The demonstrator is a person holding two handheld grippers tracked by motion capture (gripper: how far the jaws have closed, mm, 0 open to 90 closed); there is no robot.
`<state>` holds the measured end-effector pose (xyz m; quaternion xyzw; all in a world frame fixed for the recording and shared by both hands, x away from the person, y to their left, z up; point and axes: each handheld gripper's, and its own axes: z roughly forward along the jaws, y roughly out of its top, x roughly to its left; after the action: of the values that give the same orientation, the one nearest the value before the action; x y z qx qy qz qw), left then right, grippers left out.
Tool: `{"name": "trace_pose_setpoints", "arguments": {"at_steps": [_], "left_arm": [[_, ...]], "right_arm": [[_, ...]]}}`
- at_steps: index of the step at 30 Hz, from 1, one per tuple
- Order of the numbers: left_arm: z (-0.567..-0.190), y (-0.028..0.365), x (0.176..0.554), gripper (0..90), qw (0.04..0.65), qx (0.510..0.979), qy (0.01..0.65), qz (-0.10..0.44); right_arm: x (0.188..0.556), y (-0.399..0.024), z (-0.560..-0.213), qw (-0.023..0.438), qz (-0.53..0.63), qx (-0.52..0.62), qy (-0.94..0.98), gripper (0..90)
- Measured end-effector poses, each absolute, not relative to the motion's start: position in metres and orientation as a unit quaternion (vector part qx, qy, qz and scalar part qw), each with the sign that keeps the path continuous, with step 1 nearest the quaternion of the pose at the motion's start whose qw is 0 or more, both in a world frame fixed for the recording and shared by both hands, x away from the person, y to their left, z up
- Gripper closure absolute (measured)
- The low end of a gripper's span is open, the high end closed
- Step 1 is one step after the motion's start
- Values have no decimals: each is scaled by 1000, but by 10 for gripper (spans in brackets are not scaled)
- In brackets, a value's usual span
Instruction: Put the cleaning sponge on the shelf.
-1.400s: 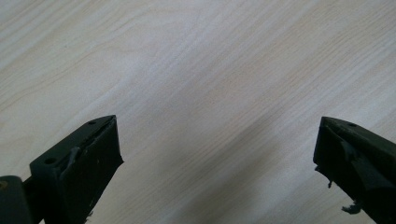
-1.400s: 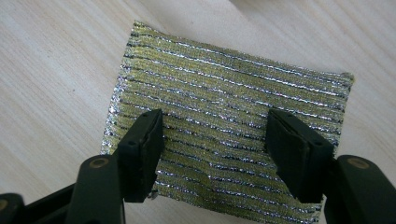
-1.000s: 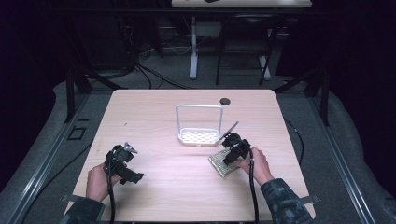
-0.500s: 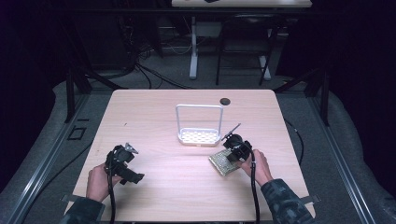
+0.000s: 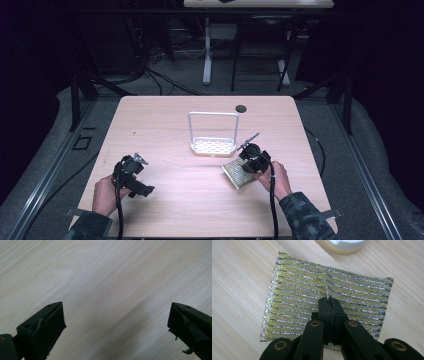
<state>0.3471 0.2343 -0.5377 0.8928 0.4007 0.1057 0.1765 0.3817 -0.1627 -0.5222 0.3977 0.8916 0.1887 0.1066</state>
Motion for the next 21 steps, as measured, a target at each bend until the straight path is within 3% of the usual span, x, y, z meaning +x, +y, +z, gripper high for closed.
{"name": "trace_pose_setpoints", "arguments": {"at_steps": [21], "left_arm": [[-538, 234, 347, 14, 175, 894, 399, 104]], "right_arm": [[374, -164, -505, 132, 213, 379, 891, 898]]}}
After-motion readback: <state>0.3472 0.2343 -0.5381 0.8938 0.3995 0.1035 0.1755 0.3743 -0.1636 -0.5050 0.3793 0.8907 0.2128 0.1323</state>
